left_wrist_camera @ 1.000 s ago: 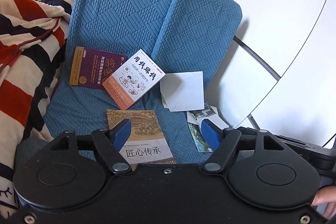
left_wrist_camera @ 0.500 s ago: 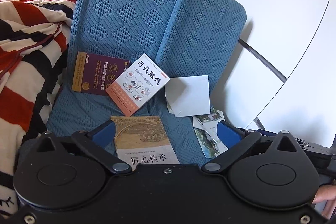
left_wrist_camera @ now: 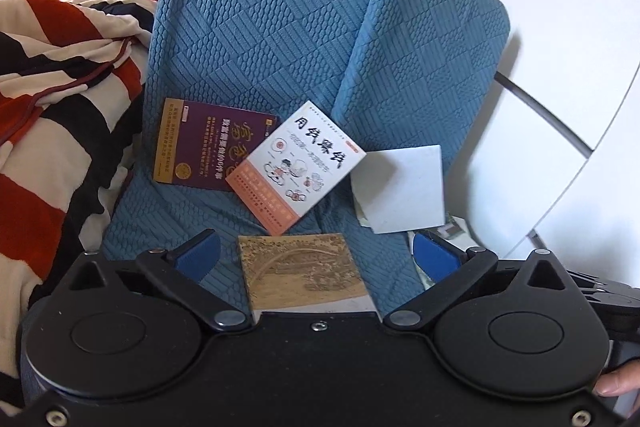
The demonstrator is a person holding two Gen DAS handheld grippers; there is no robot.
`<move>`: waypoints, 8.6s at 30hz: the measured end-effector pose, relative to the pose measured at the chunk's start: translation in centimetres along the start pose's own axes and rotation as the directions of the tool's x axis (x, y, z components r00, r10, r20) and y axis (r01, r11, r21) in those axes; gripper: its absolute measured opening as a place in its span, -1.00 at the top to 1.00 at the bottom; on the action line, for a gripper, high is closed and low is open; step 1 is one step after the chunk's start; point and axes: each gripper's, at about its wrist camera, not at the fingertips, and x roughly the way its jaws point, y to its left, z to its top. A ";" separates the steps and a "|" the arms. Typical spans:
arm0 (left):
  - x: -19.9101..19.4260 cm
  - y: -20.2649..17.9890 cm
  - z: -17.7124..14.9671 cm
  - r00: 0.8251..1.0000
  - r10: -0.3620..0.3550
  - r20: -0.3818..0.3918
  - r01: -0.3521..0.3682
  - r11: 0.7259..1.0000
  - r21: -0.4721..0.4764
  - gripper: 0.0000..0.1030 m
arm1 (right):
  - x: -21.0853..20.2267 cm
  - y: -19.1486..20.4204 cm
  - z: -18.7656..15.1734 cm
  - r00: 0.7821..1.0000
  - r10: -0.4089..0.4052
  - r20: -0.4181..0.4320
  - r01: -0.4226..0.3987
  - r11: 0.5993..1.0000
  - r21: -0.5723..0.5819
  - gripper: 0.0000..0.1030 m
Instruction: Organize objects
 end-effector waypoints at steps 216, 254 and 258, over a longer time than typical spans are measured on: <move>16.4 7.3 -7.1 0.931 -0.234 -0.280 0.143 0.940 -0.311 0.54 | 15.2 -6.5 -1.6 0.960 0.259 -0.105 -0.229 0.944 0.236 0.47; 20.2 6.7 -10.6 0.895 -0.096 -0.436 -0.022 0.966 -0.259 0.48 | 20.5 -7.9 -8.0 0.953 0.183 -0.240 -0.137 0.971 0.196 0.33; 20.0 6.9 -10.4 0.892 -0.090 -0.442 -0.027 0.967 -0.252 0.39 | 20.3 -7.9 -7.6 0.957 0.124 -0.261 -0.077 0.980 0.183 0.28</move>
